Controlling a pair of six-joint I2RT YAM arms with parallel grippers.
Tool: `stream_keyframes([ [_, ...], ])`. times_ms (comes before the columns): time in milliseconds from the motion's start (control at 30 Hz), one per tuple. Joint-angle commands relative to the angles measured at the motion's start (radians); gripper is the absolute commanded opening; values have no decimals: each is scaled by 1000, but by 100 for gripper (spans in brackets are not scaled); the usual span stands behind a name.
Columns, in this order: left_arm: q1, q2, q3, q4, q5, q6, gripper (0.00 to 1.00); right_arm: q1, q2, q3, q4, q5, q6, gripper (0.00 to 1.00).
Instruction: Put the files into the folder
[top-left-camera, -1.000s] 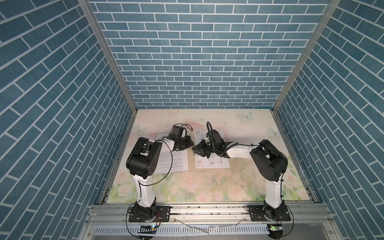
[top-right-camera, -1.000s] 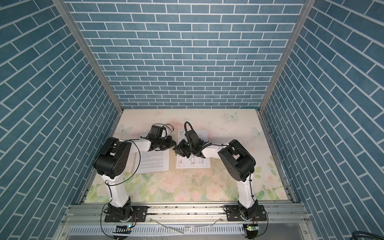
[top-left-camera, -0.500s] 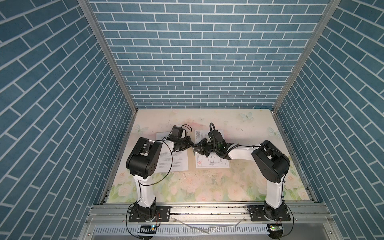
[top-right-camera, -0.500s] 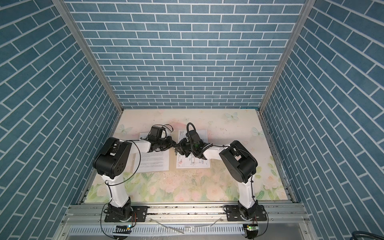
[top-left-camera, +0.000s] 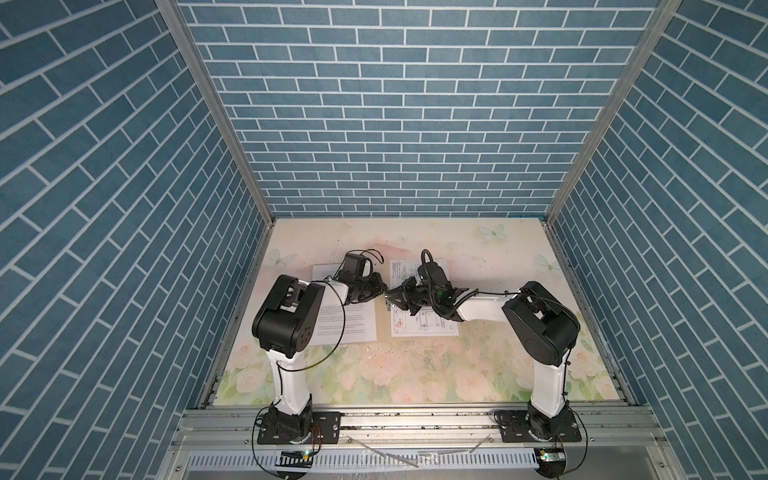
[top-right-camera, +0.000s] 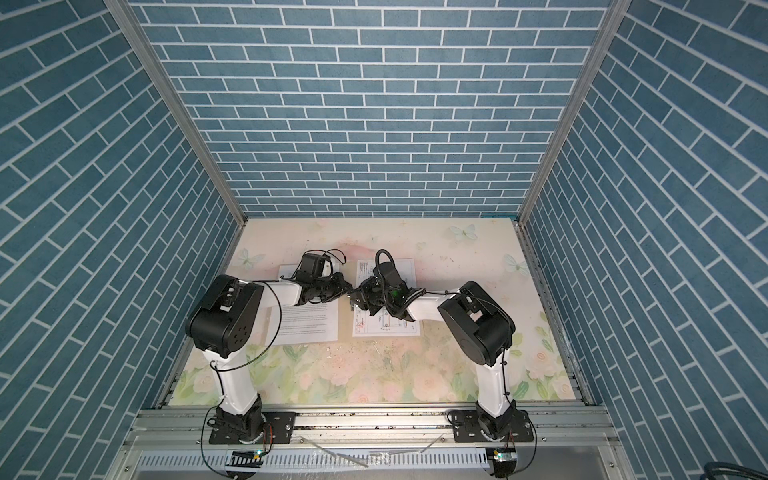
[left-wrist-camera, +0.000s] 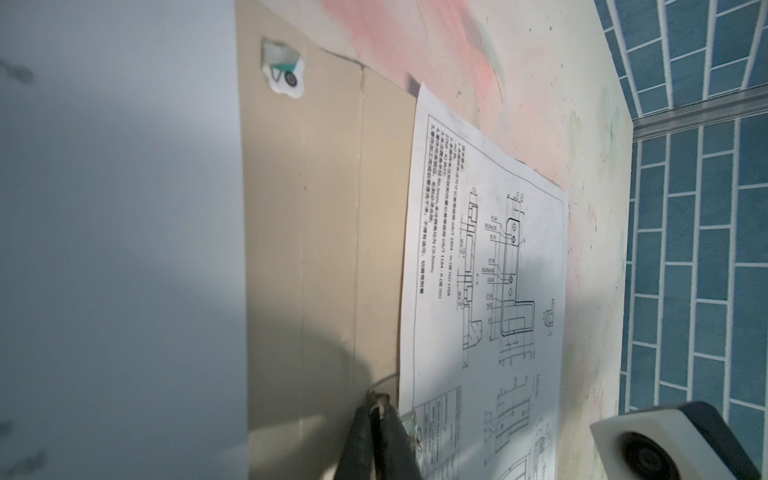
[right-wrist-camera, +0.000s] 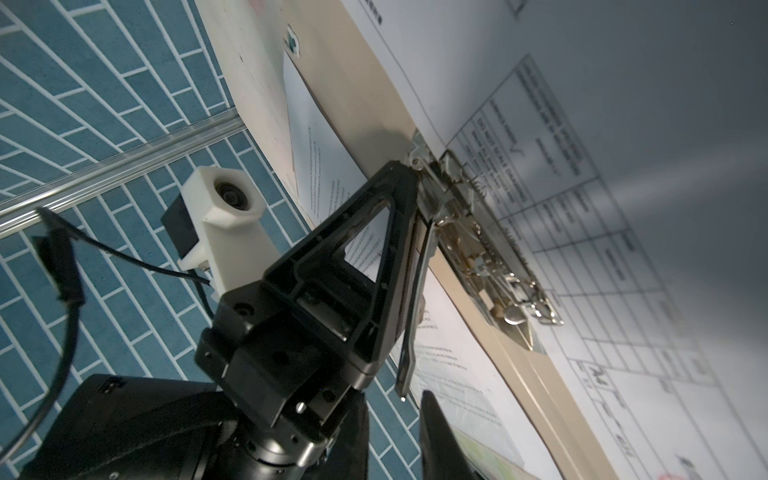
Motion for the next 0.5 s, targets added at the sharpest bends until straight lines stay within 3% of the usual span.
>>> stream_keyframes([
  [0, -7, 12, -31, -55, -8, 6, 10, 8, 1, -11, 12, 12, 50, 22],
  [467, -6, 11, -36, -50, -11, 10, 10, 7, 43, 3, 44, 8, 74, 21],
])
